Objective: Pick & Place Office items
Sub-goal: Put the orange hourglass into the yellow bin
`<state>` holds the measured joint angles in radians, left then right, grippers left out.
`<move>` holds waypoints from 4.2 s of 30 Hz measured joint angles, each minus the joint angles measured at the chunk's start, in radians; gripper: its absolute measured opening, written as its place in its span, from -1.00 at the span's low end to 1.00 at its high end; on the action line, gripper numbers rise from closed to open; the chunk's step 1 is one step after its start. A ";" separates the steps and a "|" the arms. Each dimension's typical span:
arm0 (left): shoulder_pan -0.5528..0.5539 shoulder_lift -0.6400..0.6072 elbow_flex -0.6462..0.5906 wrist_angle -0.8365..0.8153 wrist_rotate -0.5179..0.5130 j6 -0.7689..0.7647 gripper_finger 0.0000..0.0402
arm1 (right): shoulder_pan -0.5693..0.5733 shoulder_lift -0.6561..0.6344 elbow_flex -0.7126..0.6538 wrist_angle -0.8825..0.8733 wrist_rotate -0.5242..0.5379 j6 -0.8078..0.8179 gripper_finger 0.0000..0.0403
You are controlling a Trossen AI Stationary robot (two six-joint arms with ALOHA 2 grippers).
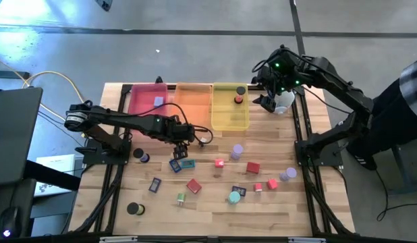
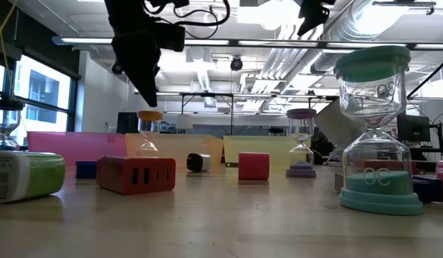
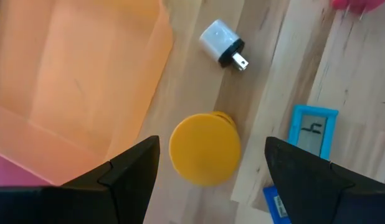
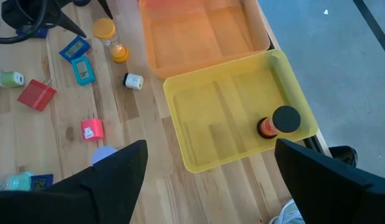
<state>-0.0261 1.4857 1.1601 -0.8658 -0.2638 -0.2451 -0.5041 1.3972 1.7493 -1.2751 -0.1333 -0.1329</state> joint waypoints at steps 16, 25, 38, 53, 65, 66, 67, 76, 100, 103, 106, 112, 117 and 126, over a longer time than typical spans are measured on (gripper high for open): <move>0.000 0.000 -0.058 0.064 0.001 0.013 0.41 | 0.000 0.000 0.000 0.008 0.000 0.000 0.69; 0.020 0.000 -0.100 0.131 0.007 0.040 0.40 | 0.000 0.000 0.000 0.008 0.000 0.003 0.69; 0.020 0.000 -0.101 0.131 0.007 0.067 0.25 | 0.000 0.001 0.000 0.008 0.000 0.005 0.69; 0.026 0.029 -0.102 0.146 0.041 0.066 0.24 | 0.000 0.001 0.000 0.008 0.000 0.005 0.69; 0.045 0.060 -0.102 0.167 0.072 0.074 0.24 | 0.000 0.001 0.000 0.008 0.000 -0.002 0.69; 0.046 0.063 -0.102 0.167 0.074 0.074 0.24 | 0.000 0.001 0.000 0.008 0.000 -0.002 0.69; 0.046 0.064 -0.103 0.159 0.076 0.074 0.24 | 0.000 0.001 0.000 0.008 0.000 -0.002 0.69; 0.046 0.069 -0.103 0.168 0.079 0.089 0.24 | 0.000 0.001 0.000 0.008 0.001 -0.004 0.69; 0.046 0.030 -0.102 0.118 0.111 0.005 -0.08 | 0.000 0.001 0.000 0.008 0.001 -0.004 0.69; 0.046 -0.033 -0.101 0.105 0.087 -0.031 -0.08 | 0.000 0.001 0.000 0.008 0.000 -0.014 0.69; 0.046 -0.118 -0.082 0.100 0.036 -0.067 -0.08 | 0.000 0.001 0.000 0.023 -0.030 -0.033 0.69; 0.046 -0.302 -0.036 0.199 -0.105 -0.080 -0.08 | 0.000 0.001 0.000 0.110 -0.292 -0.037 0.69; 0.046 -0.410 -0.035 0.487 -0.188 0.019 -0.08 | 0.001 0.004 0.000 0.250 -0.462 0.081 0.69; 0.030 -0.412 -0.035 0.951 -0.154 0.491 -0.08 | 0.023 0.049 0.000 0.540 -0.554 0.380 0.69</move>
<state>0.0034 1.0740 1.1255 0.0848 -0.4174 0.2457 -0.4816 1.4465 1.7491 -0.7349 -0.6877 0.2473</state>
